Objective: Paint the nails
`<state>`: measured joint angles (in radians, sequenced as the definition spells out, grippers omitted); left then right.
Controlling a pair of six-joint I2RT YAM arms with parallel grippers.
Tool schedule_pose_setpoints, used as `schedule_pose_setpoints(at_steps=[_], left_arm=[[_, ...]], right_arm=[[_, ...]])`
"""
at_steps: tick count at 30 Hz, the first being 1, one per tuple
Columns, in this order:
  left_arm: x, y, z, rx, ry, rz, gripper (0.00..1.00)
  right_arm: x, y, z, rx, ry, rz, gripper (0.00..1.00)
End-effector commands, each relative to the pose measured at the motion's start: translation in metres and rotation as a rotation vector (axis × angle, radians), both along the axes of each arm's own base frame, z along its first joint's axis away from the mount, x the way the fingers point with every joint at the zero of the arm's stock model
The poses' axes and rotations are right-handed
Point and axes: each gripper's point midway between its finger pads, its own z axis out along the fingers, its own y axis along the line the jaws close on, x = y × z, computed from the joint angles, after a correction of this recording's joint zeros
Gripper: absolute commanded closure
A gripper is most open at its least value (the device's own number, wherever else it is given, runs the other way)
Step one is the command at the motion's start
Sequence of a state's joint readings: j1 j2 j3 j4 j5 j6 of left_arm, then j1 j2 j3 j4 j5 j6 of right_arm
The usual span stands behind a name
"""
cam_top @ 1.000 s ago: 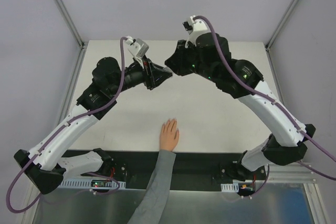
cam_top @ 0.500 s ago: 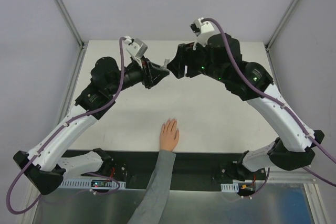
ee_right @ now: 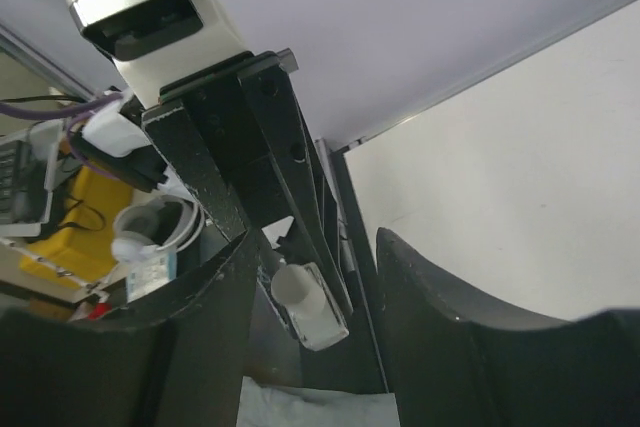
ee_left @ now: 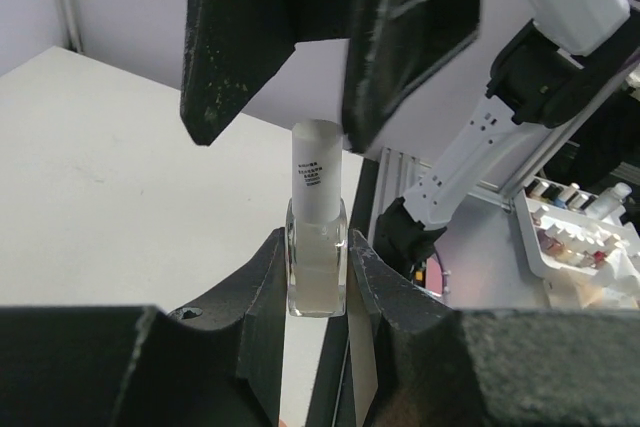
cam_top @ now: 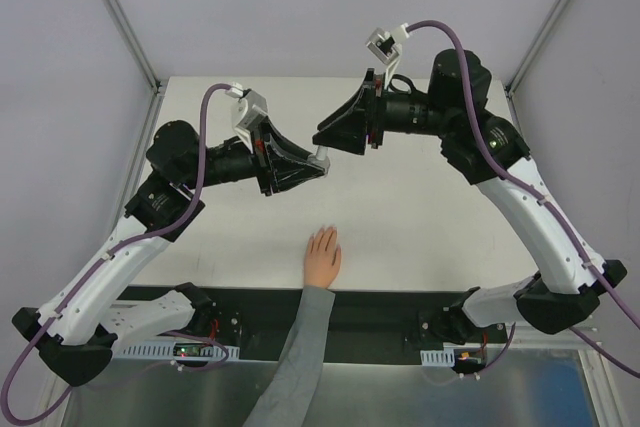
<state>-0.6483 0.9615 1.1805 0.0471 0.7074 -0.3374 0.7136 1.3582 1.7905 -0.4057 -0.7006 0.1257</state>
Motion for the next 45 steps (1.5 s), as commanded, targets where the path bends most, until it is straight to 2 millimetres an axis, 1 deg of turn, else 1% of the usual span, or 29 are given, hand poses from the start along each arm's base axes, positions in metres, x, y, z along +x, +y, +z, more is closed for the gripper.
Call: schedule_pose_setpoints(at_steps=[1, 3, 5, 8, 9, 14, 17, 18, 20, 21, 23, 24, 25, 26, 27, 28, 29, 31, 34, 36, 37, 38, 39, 40, 41, 42, 43, 44, 45], left_arm=[[-0.018, -0.001, 0.021, -0.065, -0.042, -0.086, 1.0], [-0.018, -0.001, 0.025, -0.071, -0.048, -0.091, 1.0], [-0.016, -0.002, 0.025, -0.074, -0.044, -0.086, 1.0], [-0.013, 0.0, 0.027, -0.081, -0.044, -0.065, 1.0], [-0.012, 0.0, 0.026, -0.082, -0.043, -0.061, 1.0], [-0.008, 0.001, 0.027, -0.086, -0.033, -0.05, 1.0], [-0.007, 0.001, 0.028, -0.088, -0.033, -0.049, 1.0], [-0.006, 0.001, 0.028, -0.087, -0.032, -0.048, 1.0], [-0.006, 0.0, 0.027, -0.085, -0.028, -0.051, 1.0], [-0.005, 0.0, 0.027, -0.084, -0.027, -0.049, 1.0], [-0.002, 0.0, 0.026, -0.08, -0.026, -0.036, 1.0], [0.007, 0.001, 0.026, -0.084, -0.024, 0.011, 1.0], [0.014, 0.001, 0.025, -0.079, -0.032, 0.044, 1.0], [0.023, 0.003, 0.026, -0.081, -0.035, 0.097, 1.0], [0.04, 0.006, 0.026, -0.084, -0.034, 0.184, 1.0], [0.053, 0.009, 0.028, -0.083, -0.051, 0.248, 1.0], [0.063, 0.01, 0.029, -0.082, -0.057, 0.297, 1.0], [0.085, 0.008, 0.034, -0.065, -0.094, 0.375, 1.0], [0.101, 0.002, 0.038, -0.054, -0.096, 0.423, 1.0], [0.104, 0.0, 0.034, -0.043, -0.096, 0.428, 1.0], [0.103, -0.001, 0.032, -0.036, -0.096, 0.419, 1.0], [0.101, -0.001, 0.029, -0.03, -0.097, 0.414, 1.0], [0.1, 0.0, 0.027, -0.023, -0.097, 0.413, 1.0], [0.099, 0.001, 0.022, -0.012, -0.09, 0.412, 1.0], [0.097, 0.003, 0.02, -0.009, -0.084, 0.41, 1.0], [0.094, 0.004, 0.017, -0.005, -0.076, 0.408, 1.0], [0.09, 0.004, 0.013, 0.003, -0.068, 0.396, 1.0], [0.088, 0.005, 0.01, 0.008, -0.057, 0.387, 1.0], [0.083, 0.007, 0.009, 0.006, -0.053, 0.381, 1.0]], right_arm=[[-0.017, 0.01, 0.021, 0.096, 0.033, 0.162, 0.49], [-0.016, 0.012, 0.018, 0.091, 0.047, 0.166, 0.53], [-0.018, 0.012, 0.019, 0.094, 0.045, 0.178, 0.53], [-0.022, 0.012, 0.017, 0.092, 0.055, 0.204, 0.46], [-0.024, 0.011, 0.017, 0.095, 0.051, 0.209, 0.41], [-0.028, 0.009, 0.009, 0.093, 0.066, 0.213, 0.39], [-0.027, 0.011, 0.005, 0.087, 0.085, 0.207, 0.55], [-0.027, 0.011, 0.005, 0.087, 0.088, 0.206, 0.66], [-0.024, 0.012, 0.005, 0.088, 0.086, 0.177, 0.75], [-0.021, 0.012, 0.003, 0.086, 0.086, 0.161, 0.85], [-0.014, 0.012, -0.002, 0.069, 0.072, 0.097, 0.99], [-0.012, 0.011, -0.002, 0.058, 0.058, 0.066, 0.99], [-0.005, 0.012, -0.014, 0.009, 0.07, -0.013, 0.99], [-0.001, 0.01, -0.018, -0.016, 0.052, -0.067, 0.99], [0.007, 0.008, -0.028, -0.07, 0.006, -0.141, 0.99], [0.033, -0.015, -0.048, -0.223, -0.013, -0.465, 0.99], [0.047, -0.033, -0.059, -0.327, -0.047, -0.667, 0.99], [0.056, -0.068, -0.057, -0.501, -0.107, -0.988, 0.99], [0.055, -0.067, -0.045, -0.499, -0.077, -1.004, 0.99], [0.055, -0.064, -0.045, -0.494, -0.079, -0.984, 0.99], [0.052, -0.056, -0.041, -0.463, -0.076, -0.95, 0.99], [0.052, -0.05, -0.052, -0.481, -0.083, -0.918, 0.95], [0.049, -0.056, -0.044, -0.441, -0.091, -0.893, 0.86], [0.048, -0.044, -0.036, -0.388, -0.118, -0.826, 0.76], [0.047, -0.042, -0.049, -0.404, -0.13, -0.792, 0.6], [0.044, -0.043, -0.032, -0.313, -0.133, -0.742, 0.54], [0.043, -0.045, -0.028, -0.288, -0.144, -0.721, 0.41], [0.043, -0.044, -0.038, -0.293, -0.141, -0.693, 0.37], [0.038, -0.045, -0.024, -0.224, -0.138, -0.637, 0.33]])
